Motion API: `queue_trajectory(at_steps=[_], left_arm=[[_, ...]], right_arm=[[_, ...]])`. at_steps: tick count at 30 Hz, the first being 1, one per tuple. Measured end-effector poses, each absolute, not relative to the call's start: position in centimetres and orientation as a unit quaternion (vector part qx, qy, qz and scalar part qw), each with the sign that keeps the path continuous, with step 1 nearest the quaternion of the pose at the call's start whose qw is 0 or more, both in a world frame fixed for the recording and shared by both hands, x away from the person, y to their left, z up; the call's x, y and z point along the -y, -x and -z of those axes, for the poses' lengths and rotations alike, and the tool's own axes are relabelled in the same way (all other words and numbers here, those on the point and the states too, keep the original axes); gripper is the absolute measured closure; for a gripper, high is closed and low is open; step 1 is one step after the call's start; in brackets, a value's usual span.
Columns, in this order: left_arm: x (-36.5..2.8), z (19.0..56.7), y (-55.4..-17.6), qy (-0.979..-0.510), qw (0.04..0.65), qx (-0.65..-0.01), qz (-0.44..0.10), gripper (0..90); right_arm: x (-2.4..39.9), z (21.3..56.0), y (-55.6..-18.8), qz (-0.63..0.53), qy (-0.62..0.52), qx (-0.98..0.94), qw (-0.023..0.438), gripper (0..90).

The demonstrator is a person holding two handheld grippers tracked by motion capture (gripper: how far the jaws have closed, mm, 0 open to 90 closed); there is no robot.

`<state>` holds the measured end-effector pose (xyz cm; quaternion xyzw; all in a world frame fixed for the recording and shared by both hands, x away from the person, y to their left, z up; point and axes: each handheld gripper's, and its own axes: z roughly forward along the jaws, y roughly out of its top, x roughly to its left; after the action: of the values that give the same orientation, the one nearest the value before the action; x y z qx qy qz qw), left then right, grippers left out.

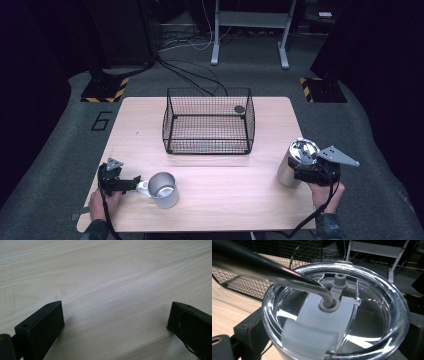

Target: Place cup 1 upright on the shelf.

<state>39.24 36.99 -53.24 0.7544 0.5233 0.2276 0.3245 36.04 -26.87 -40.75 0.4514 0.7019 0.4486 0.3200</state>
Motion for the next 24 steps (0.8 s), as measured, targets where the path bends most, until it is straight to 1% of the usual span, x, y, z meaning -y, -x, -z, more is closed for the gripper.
queue_trajectory(at_steps=[10, 24], left_arm=[[-37.0, 53.2, -39.2, -0.754, 0.324, -0.523, -0.228, 0.4], [-37.0, 53.2, -39.2, -0.754, 0.324, -0.523, -0.228, 0.4]], right_arm=[[25.7, 39.2, -36.2, -0.456, -0.437, -0.711, 0.309, 3.3], [23.8, 38.3, -36.7, -0.463, -0.415, -0.728, 0.29, 3.3]])
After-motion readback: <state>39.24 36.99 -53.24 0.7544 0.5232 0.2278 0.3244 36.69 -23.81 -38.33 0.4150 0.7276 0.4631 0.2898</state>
